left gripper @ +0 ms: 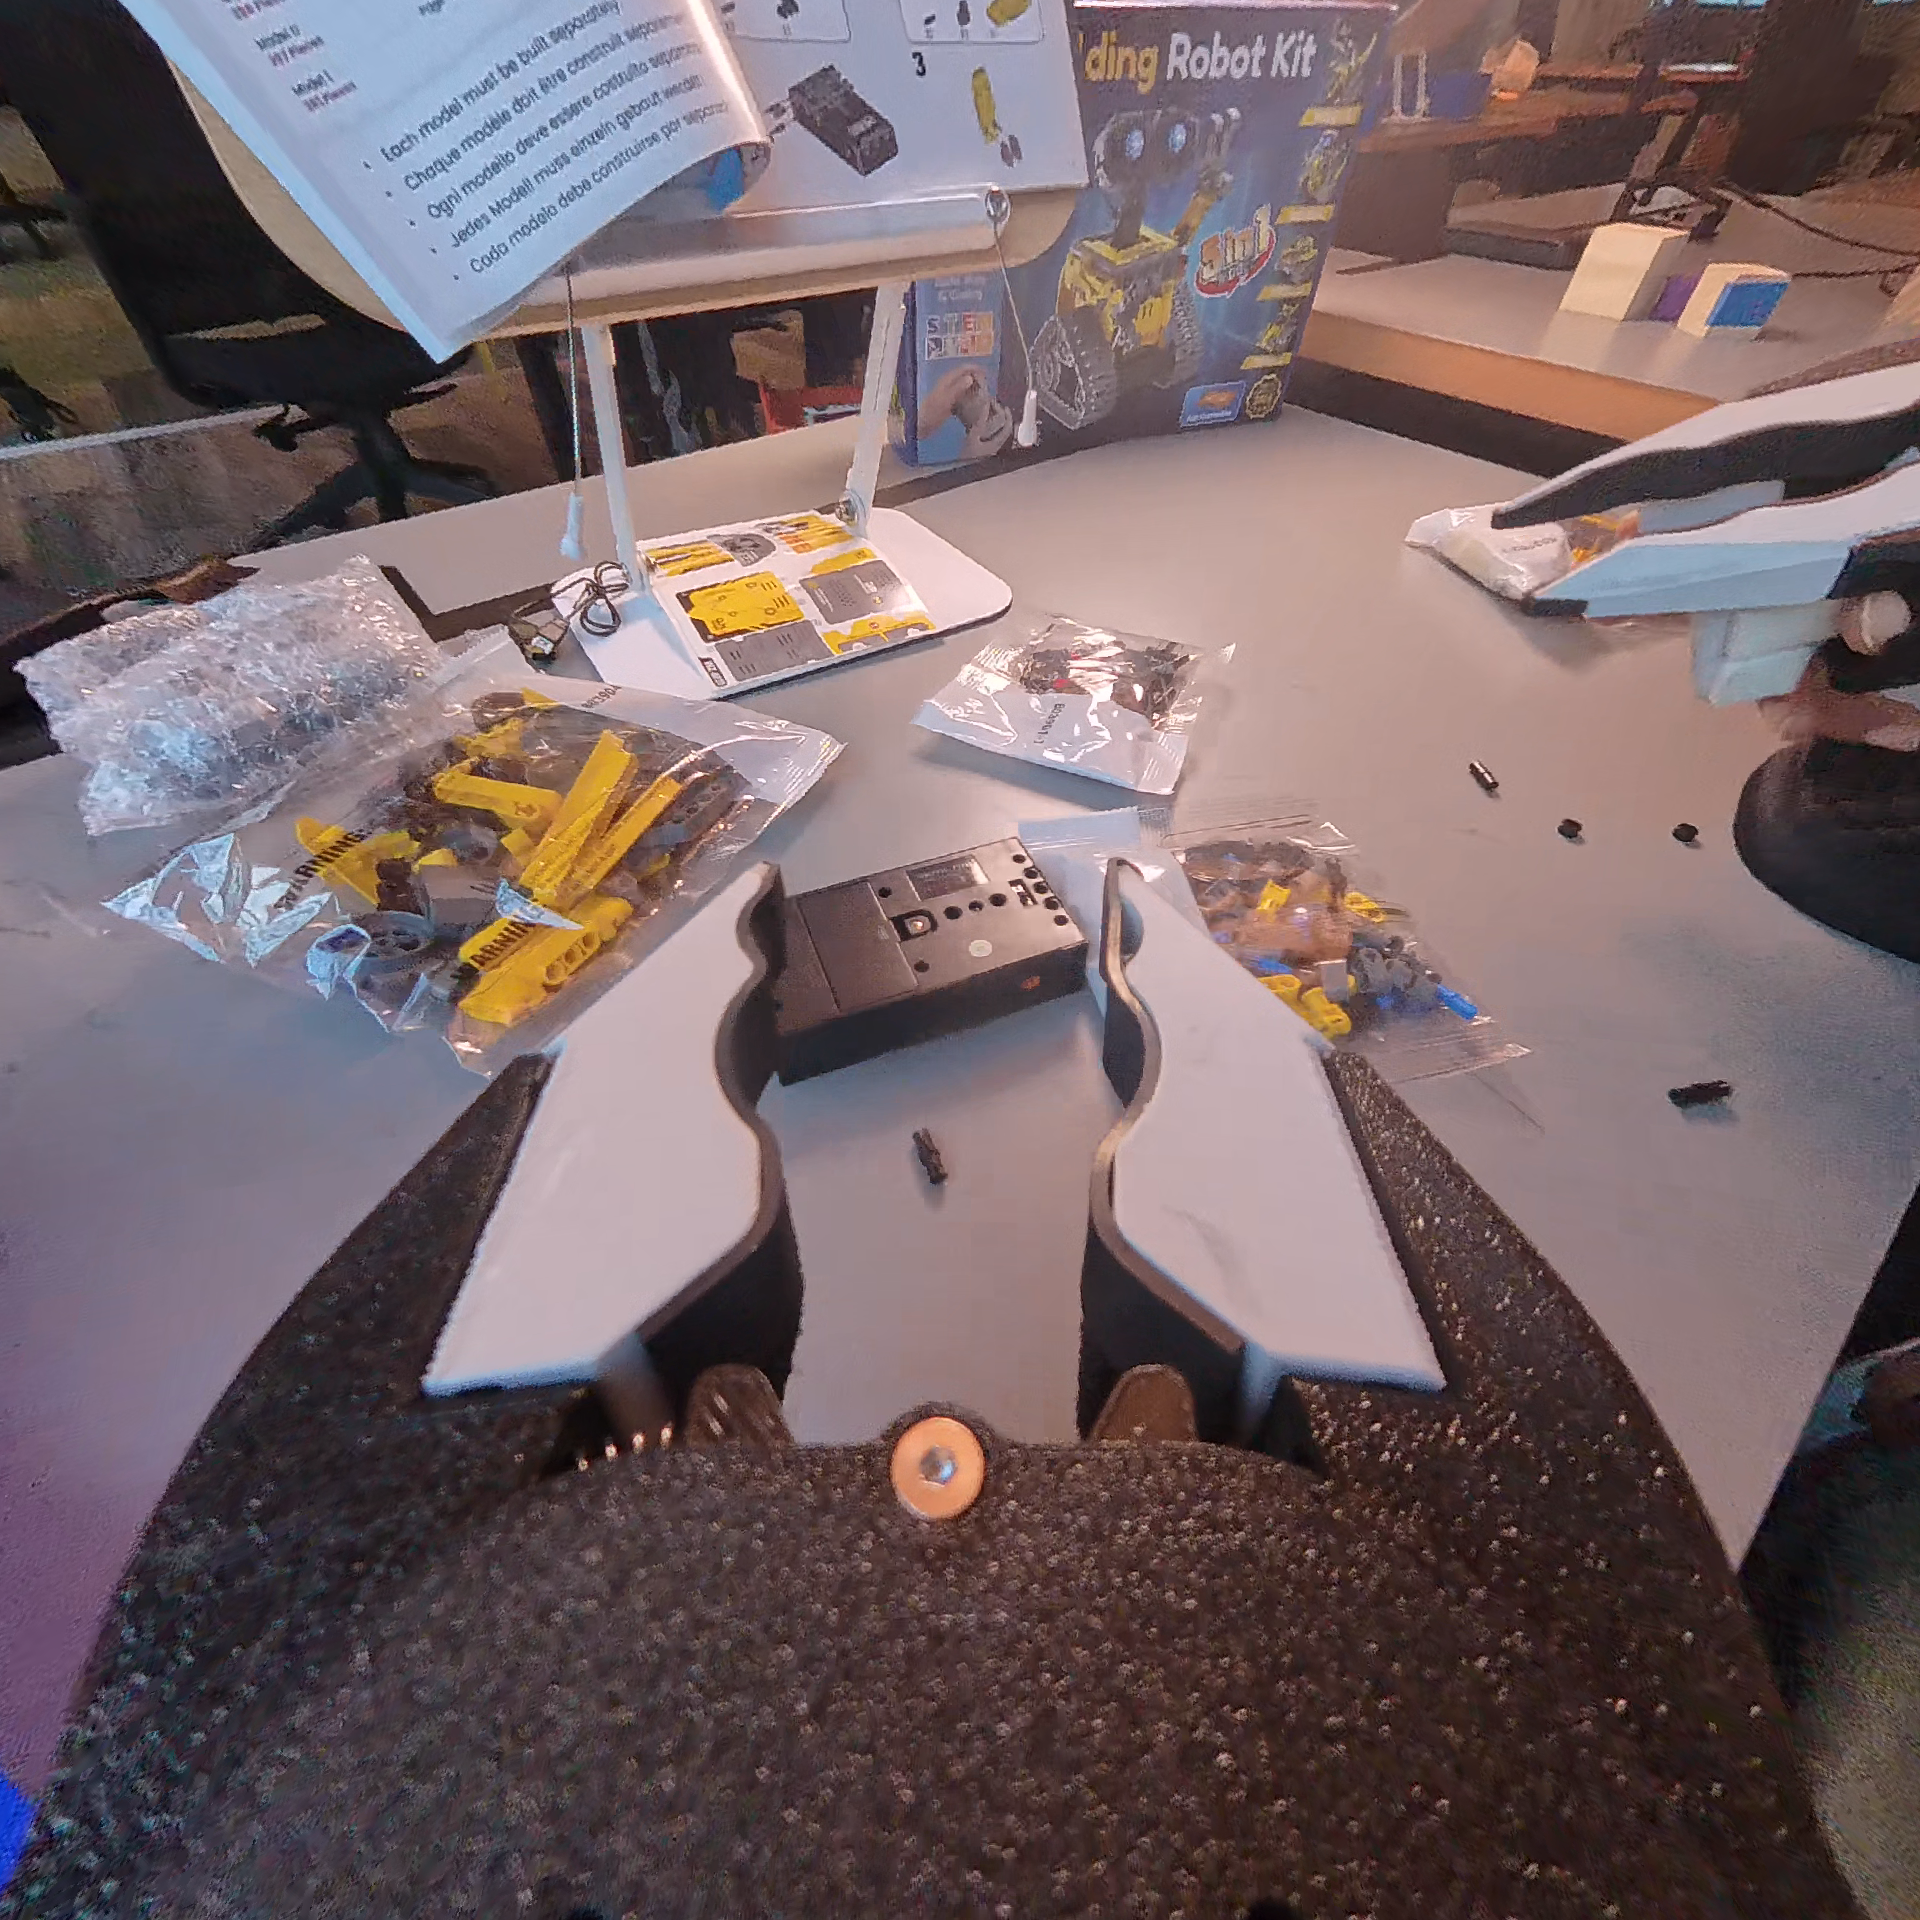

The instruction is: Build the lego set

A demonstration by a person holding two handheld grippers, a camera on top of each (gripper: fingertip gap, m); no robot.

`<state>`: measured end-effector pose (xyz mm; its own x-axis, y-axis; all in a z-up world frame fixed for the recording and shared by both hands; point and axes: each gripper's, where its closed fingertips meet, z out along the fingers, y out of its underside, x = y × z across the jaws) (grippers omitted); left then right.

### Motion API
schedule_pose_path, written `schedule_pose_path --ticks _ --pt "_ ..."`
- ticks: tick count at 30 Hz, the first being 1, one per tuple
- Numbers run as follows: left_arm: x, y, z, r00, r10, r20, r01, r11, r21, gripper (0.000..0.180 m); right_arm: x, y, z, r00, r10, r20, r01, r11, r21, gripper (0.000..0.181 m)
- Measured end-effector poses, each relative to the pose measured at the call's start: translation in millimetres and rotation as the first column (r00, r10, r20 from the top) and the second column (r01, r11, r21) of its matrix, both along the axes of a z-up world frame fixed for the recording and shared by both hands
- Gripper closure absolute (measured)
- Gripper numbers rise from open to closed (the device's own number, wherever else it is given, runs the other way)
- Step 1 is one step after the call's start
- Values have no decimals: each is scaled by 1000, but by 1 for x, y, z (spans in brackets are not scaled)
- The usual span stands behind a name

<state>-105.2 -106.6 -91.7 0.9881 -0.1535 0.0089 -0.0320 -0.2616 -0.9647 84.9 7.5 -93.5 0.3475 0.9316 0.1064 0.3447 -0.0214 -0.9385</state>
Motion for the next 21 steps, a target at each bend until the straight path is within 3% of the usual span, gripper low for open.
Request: schedule_pose_path --ticks 9,15,21 --pt "-33 74 -4 998 -60 -26 60 998 -27 119 -56 74 -10 999 41 25 -41 999 2 136" --pt "-45 111 -22 1000 22 -13 -22 1000 12 119 -87 111 -15 998 66 -4 -66 997 -28 134" --pt "-58 120 -24 991 112 -67 -107 992 74 121 -84 141 -28 997 -29 -65 33 998 54 132"
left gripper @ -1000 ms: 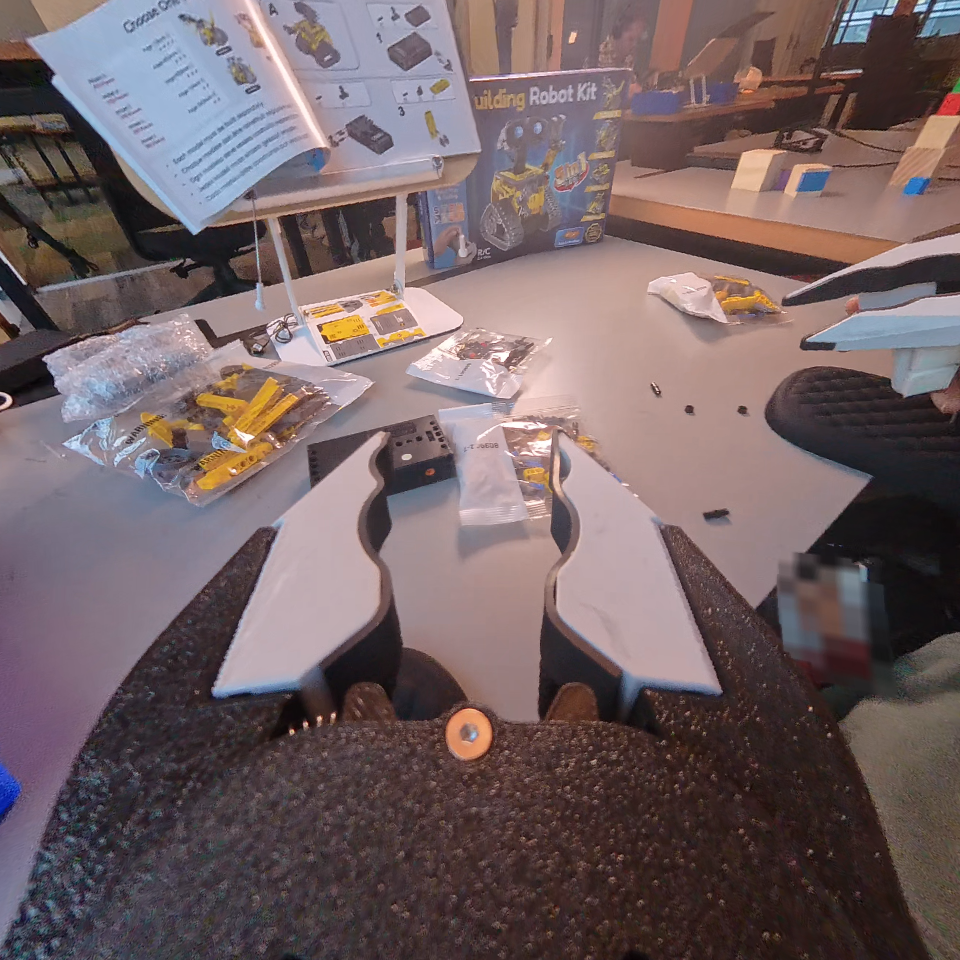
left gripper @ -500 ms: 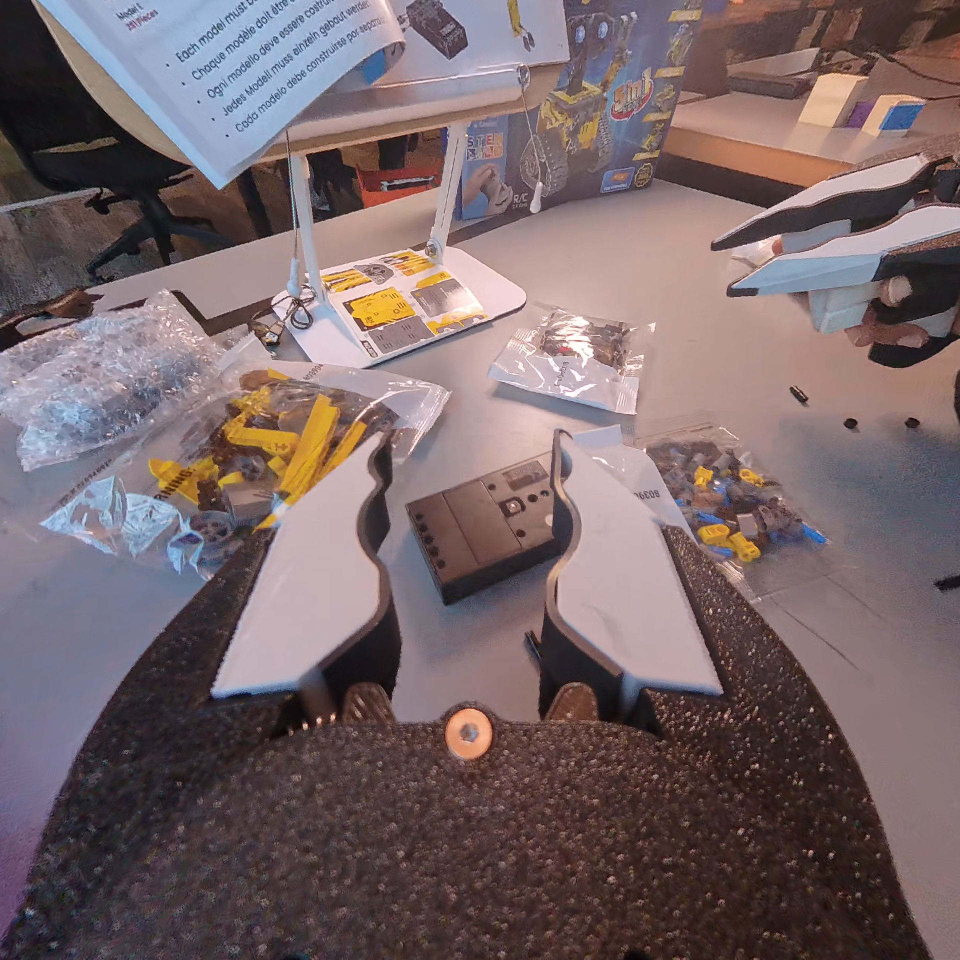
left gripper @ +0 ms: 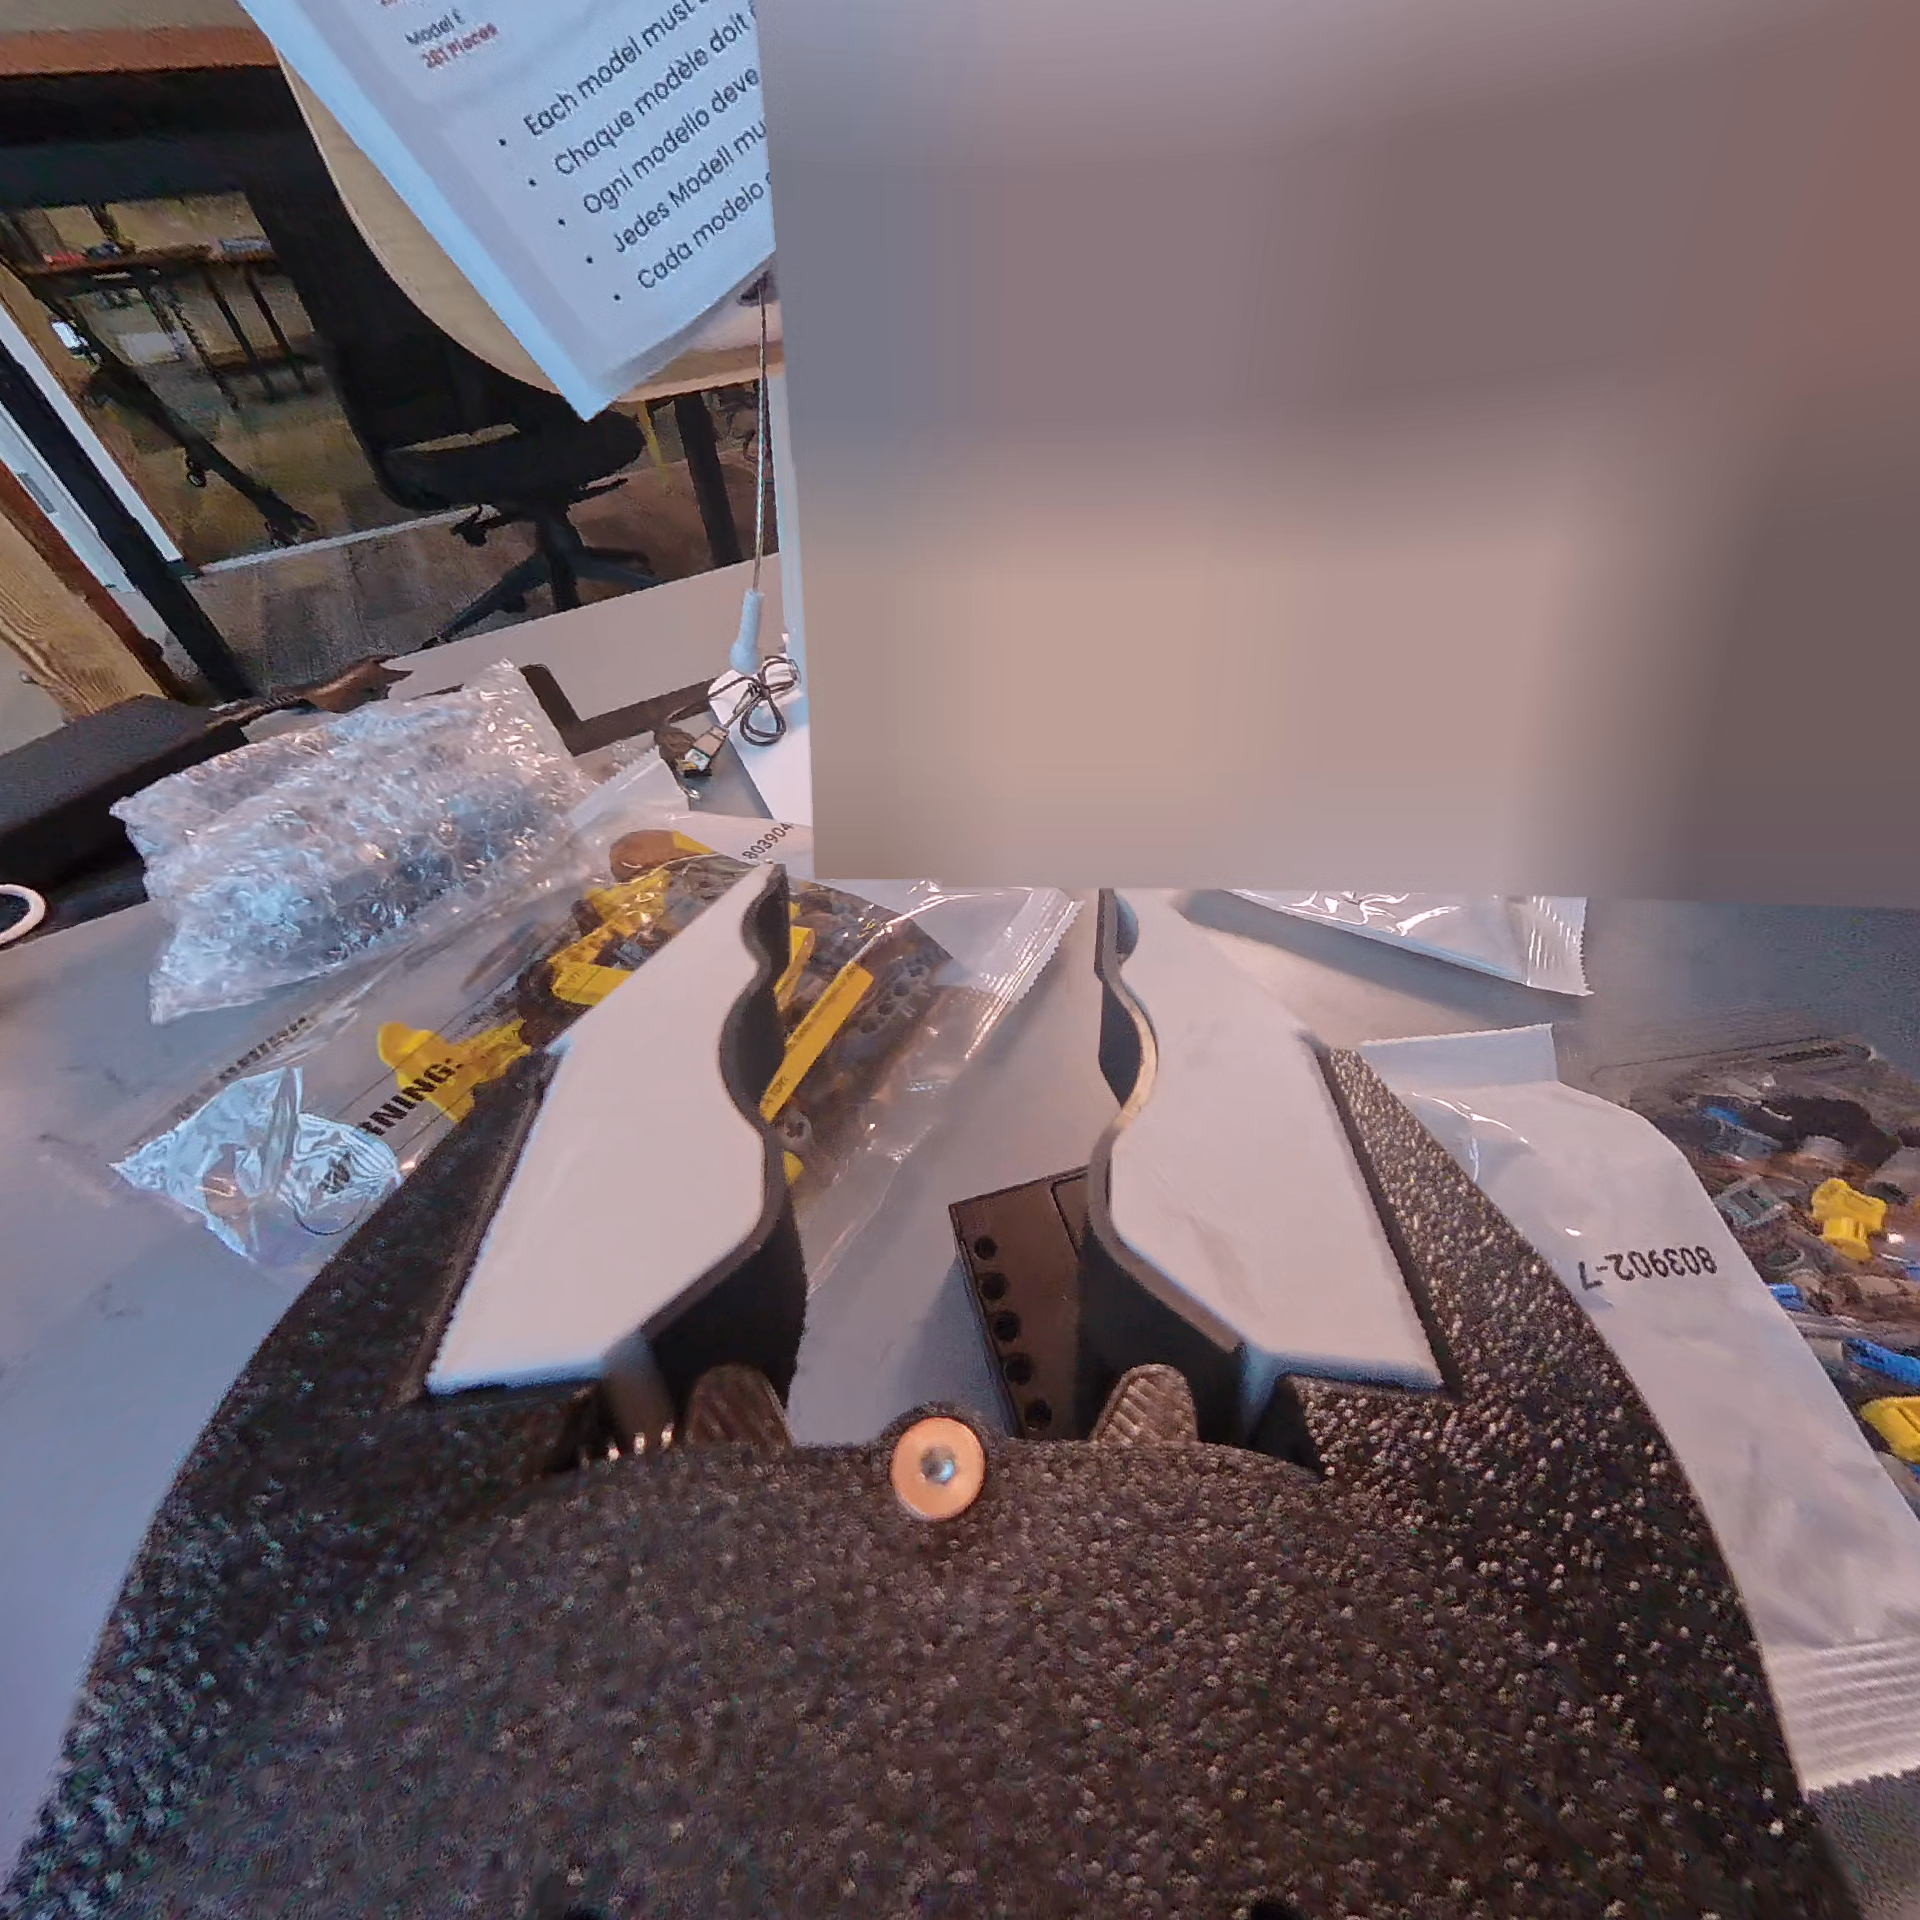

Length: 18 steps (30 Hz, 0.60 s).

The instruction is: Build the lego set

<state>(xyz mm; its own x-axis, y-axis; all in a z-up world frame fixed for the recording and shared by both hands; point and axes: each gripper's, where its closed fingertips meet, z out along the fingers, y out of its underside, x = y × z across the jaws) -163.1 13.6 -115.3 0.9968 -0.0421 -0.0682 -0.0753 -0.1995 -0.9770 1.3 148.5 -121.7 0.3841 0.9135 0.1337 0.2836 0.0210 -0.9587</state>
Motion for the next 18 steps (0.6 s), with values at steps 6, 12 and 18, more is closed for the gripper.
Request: schedule_pose_path --ticks 6,12,18 --pt "-3 0 3 999 -23 50 22 1000 20 124 -2 -4 5 997 25 -73 -32 996 -88 127" --pt "-1 -4 6 999 -27 37 26 999 21 124 -4 -3 11 994 36 -106 -40 999 -37 128" --pt "17 -19 36 998 -54 -21 54 999 8 121 -5 -28 20 992 91 -85 -92 996 -15 125"
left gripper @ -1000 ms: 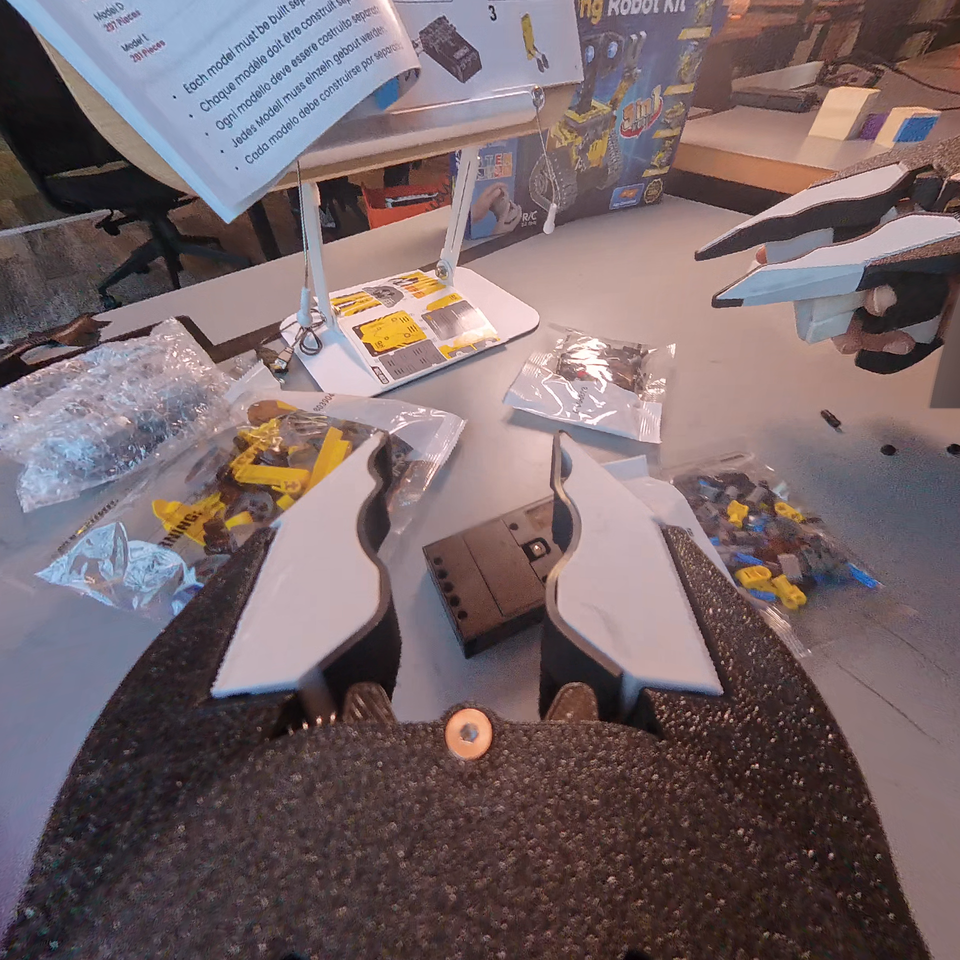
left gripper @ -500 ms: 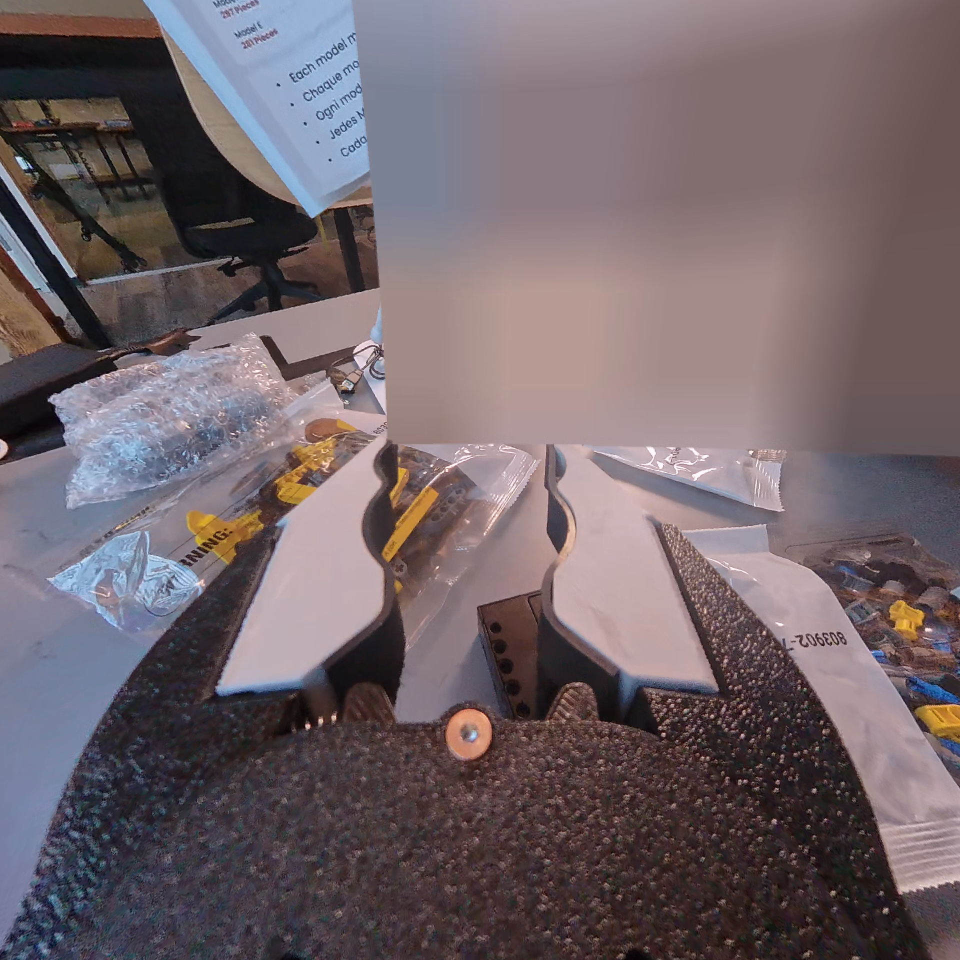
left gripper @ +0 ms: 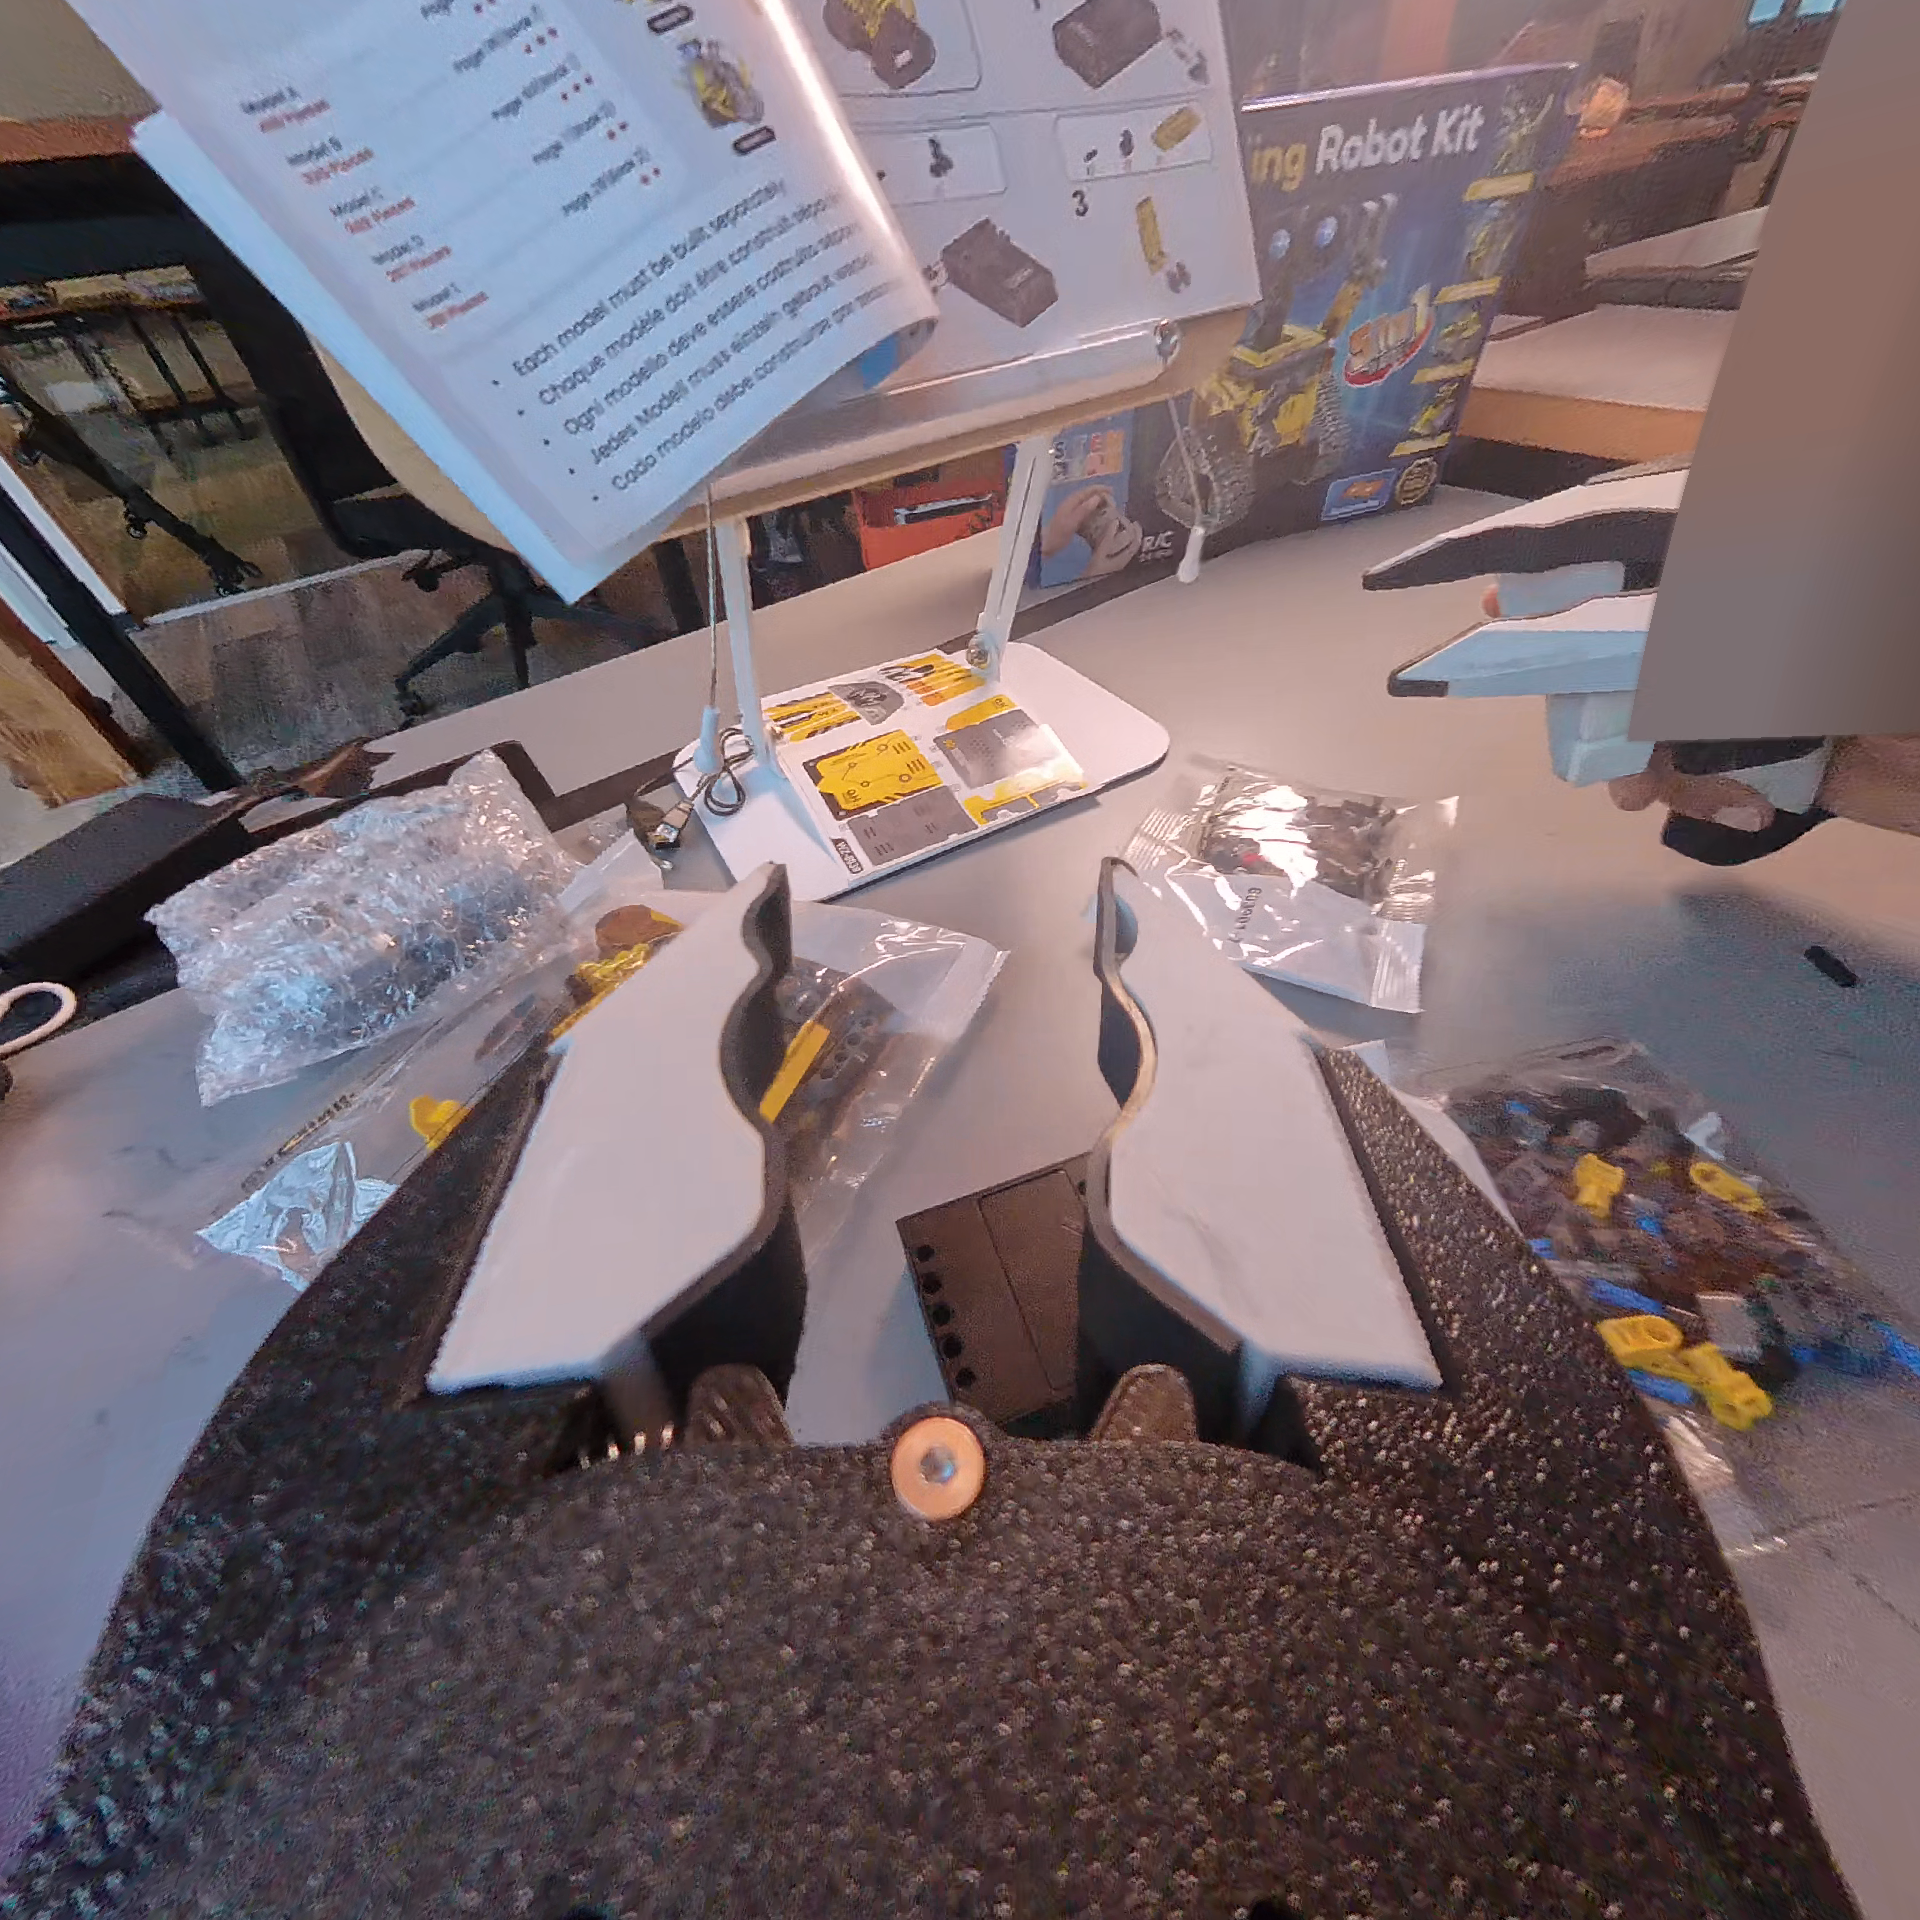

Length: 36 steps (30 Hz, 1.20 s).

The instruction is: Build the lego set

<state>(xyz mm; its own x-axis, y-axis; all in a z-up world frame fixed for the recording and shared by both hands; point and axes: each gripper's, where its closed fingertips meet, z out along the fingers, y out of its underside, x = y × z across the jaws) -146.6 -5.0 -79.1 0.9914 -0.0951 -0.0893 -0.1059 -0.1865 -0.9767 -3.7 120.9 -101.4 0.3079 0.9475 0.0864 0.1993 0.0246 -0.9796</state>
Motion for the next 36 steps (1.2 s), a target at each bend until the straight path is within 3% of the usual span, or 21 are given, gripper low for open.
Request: schedule_pose_path --ticks 3,7,12,15,19,27,34,36 --pt "8 -12 11 1000 -8 2 8 1000 -25 120 9 -13 26 1000 -3 -30 3 1000 6 127" --pt "32 -46 16 997 -47 63 52 995 -87 119 35 -58 48 999 10 39 -10 1000 -3 122" --pt "63 -92 -1 998 -65 19 67 988 -141 120 71 -138 22 973 78 218 -80 997 -3 128" --pt "67 -105 -28 996 -84 4 83 975 -204 121 88 -195 -18 901 231 367 -218 973 -77 132" --pt "51 -101 -55 992 -127 4 123 954 -275 129 108 -233 -74 726 395 563 -363 915 -173 147" --pt "24 -76 -28 992 -111 68 124 964 -236 131 117 -246 -94 547 569 614 -473 816 -334 165" --pt "31 -101 -30 992 -124 4 121 963 -239 131 114 -243 -98 588 501 635 -461 853 -246 178" --pt "25 -104 -36 992 -123 -21 114 963 -245 132 114 -227 -83 667 454 591 -425 883 -199 178"
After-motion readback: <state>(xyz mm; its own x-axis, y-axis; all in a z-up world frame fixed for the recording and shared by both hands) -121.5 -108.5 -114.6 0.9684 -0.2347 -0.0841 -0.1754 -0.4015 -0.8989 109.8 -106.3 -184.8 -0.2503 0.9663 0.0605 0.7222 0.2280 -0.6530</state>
